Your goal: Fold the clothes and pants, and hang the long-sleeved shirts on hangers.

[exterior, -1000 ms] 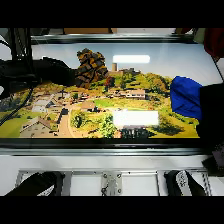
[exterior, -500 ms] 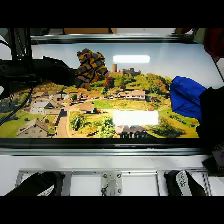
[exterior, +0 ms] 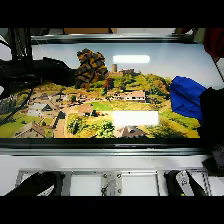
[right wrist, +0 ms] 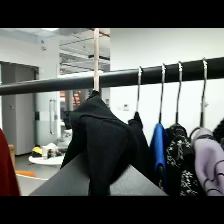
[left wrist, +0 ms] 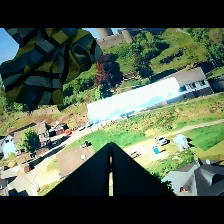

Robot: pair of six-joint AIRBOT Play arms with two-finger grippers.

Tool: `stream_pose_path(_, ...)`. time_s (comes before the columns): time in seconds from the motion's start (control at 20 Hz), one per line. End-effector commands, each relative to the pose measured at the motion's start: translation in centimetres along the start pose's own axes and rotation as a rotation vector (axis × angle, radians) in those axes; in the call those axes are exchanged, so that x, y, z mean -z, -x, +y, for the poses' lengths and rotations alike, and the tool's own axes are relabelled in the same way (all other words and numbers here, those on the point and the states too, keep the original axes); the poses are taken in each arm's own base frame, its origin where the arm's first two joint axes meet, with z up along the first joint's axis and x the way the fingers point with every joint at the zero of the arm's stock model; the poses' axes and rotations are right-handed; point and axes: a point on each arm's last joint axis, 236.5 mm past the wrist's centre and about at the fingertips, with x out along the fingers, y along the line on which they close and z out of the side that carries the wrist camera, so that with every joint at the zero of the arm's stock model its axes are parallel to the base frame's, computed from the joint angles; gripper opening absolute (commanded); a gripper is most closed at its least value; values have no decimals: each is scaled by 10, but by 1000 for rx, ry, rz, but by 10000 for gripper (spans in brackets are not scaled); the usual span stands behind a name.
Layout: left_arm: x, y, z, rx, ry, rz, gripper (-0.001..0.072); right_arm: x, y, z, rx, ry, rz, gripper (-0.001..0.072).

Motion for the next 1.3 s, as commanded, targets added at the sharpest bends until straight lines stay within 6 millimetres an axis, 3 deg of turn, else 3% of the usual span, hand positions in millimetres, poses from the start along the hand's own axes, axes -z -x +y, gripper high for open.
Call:
stream_pose_path(0.0, 2, 0, 0, -1, -1, 8, 20, 15, -7, -17, 38, 12, 23, 14)
stream_pose_path(0.7, 18, 0, 2, -7, 1, 77, 21, 52, -22, -52, 139, -31, 85, 14)
stream_pose_path(0.95, 18, 0, 2, -7, 1, 77, 20, 54, -22, -54, 146, -30, 90, 14)
stream_pose_path(1.25, 18, 0, 2, -7, 1, 78, 20, 72, -26, -55, 152, -80, 119, 15)
